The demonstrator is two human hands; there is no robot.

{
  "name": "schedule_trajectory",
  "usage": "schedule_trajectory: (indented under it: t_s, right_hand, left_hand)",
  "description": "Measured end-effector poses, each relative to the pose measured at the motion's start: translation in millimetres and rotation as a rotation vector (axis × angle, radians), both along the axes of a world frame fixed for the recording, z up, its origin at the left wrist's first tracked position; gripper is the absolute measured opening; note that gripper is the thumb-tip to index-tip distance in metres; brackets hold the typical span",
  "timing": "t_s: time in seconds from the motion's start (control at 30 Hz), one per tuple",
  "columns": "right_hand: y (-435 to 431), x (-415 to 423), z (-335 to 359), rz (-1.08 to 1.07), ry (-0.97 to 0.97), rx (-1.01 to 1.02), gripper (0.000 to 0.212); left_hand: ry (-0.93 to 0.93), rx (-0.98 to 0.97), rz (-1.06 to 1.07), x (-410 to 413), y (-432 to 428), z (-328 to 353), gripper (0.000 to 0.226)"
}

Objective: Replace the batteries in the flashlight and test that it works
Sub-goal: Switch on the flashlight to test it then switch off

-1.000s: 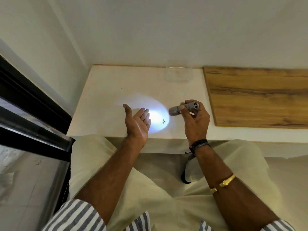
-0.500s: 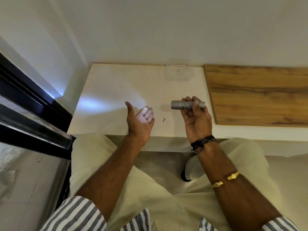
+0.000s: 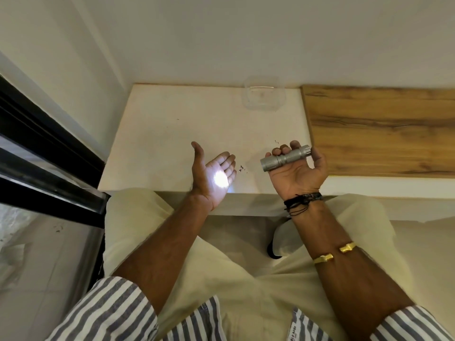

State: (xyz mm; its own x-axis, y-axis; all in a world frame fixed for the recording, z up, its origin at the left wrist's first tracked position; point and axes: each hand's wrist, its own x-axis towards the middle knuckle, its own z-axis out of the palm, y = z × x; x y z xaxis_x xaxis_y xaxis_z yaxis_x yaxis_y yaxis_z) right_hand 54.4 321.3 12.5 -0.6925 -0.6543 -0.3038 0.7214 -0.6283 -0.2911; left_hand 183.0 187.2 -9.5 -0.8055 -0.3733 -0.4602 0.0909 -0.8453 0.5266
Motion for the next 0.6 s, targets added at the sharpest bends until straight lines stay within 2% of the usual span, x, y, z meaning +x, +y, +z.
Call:
schedule_trajectory:
  t_s: [0.6]
  right_hand:
    - [-2.0,5.2,-0.7,-0.006,-0.038,-0.014,0.019]
  left_hand:
    - [-0.016,-0.051,0.045,2.2,0.8,-0.1,0.109]
